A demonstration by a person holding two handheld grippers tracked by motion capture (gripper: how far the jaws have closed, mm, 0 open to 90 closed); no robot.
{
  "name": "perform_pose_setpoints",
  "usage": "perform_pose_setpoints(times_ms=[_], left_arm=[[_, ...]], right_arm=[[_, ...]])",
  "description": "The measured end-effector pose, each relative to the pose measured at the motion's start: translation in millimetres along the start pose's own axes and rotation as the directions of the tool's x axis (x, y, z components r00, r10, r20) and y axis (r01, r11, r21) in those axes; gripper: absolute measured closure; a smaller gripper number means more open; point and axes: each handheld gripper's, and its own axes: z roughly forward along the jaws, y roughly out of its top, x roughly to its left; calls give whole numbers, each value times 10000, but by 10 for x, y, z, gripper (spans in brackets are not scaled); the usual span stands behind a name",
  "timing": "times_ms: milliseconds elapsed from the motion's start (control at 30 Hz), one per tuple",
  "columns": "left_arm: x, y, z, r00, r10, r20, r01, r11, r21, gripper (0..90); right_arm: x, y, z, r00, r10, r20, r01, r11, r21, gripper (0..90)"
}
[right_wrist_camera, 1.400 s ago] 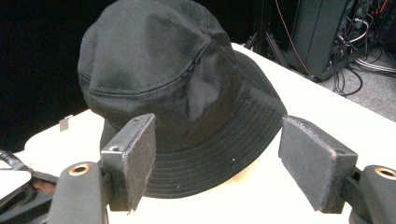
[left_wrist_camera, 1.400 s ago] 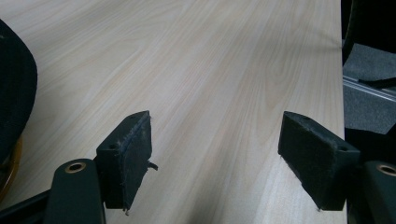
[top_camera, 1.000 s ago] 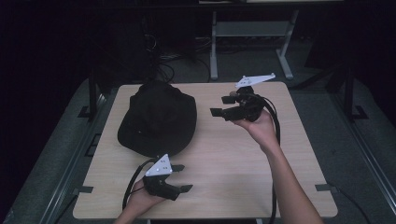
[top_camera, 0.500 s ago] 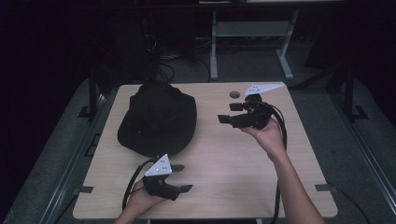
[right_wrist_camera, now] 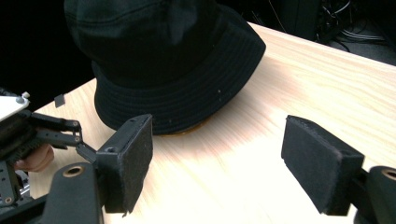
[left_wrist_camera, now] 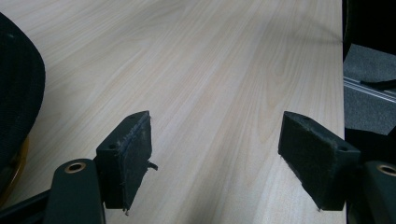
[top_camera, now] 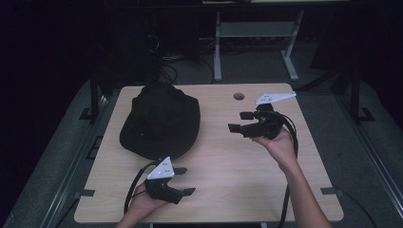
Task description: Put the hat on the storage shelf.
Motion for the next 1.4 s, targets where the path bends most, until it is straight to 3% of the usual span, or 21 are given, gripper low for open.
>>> perform_pose_setpoints(times_ms=[1400], left_arm=[[12,-14,-27,9996,-237,-176,236,9997,-55,229]], right_arm=[[-19,-893,-424,9941,945,530,-943,9955,-78,214]])
